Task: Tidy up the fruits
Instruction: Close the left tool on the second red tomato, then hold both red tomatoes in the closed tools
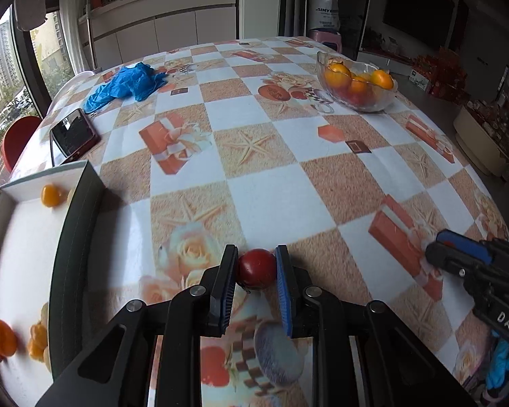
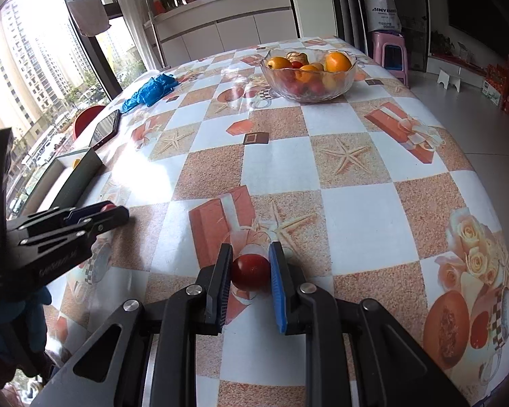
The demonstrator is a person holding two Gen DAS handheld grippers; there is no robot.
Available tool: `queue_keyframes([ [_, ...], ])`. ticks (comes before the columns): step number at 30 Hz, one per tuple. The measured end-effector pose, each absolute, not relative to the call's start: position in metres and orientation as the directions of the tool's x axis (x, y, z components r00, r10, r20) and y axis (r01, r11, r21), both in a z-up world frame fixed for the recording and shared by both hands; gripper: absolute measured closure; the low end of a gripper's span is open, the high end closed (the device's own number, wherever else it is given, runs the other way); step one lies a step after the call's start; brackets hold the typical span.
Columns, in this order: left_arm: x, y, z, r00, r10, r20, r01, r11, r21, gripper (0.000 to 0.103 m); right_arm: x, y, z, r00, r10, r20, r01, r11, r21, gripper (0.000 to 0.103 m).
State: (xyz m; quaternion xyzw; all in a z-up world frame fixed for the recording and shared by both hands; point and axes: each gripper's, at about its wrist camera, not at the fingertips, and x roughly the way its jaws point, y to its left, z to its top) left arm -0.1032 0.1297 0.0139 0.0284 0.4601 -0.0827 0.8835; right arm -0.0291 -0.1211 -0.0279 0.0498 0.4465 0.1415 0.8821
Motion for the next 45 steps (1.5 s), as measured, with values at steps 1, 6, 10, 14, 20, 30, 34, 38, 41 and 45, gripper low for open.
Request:
queue_keyframes([
  [1, -0.109, 0.132, 0.014, 0.563, -0.118, -0.818, 0.169, 0.985, -0.025, 0.079, -0.031, -0.12, -0.028, 0.555, 0.298, -0.776, -0.205, 0.954, 0.22, 0.079],
  [6, -0.124, 0.14, 0.014, 0.556, -0.125, -0.822, 0.159, 0.986, -0.042, 0.079, -0.041, -0.114, -0.027, 0.533, 0.306, -0.789, -0.203, 0.951, 0.232, 0.079],
  [10, -0.131, 0.146, 0.014, 0.555, -0.14, -0.82, 0.15, 0.986, -0.067, 0.079, -0.047, -0.11, -0.026, 0.518, 0.303, -0.8, -0.202, 0.952, 0.23, 0.079],
  [14, -0.135, 0.153, 0.014, 0.546, -0.171, -0.82, 0.135, 0.984, -0.116, 0.079, -0.049, -0.11, -0.024, 0.504, 0.313, -0.805, -0.186, 0.949, 0.253, 0.079],
  [20, -0.142, 0.163, 0.014, 0.541, -0.201, -0.817, 0.121, 0.98, -0.161, 0.079, -0.052, -0.107, -0.02, 0.502, 0.313, -0.806, -0.181, 0.95, 0.256, 0.079],
  [30, -0.152, 0.166, 0.012, 0.576, -0.172, -0.799, 0.111, 0.985, -0.132, 0.079, -0.057, -0.103, -0.022, 0.517, 0.271, -0.812, -0.168, 0.962, 0.214, 0.079],
  [34, -0.153, 0.165, 0.012, 0.591, -0.154, -0.792, 0.102, 0.988, -0.116, 0.079, -0.057, -0.105, -0.021, 0.545, 0.229, -0.807, -0.155, 0.973, 0.171, 0.079],
  [38, -0.146, 0.162, 0.011, 0.606, -0.112, -0.788, 0.082, 0.994, -0.078, 0.079, -0.056, -0.106, -0.024, 0.576, 0.193, -0.795, -0.148, 0.98, 0.13, 0.079],
  [41, -0.14, 0.159, 0.01, 0.617, -0.09, -0.782, 0.073, 0.996, -0.057, 0.079, -0.056, -0.103, -0.027, 0.613, 0.167, -0.772, -0.152, 0.984, 0.092, 0.079],
  [45, -0.14, 0.157, 0.009, 0.639, -0.067, -0.766, 0.071, 0.997, -0.028, 0.079, -0.061, -0.098, -0.03, 0.659, 0.138, -0.739, -0.167, 0.985, 0.035, 0.079],
])
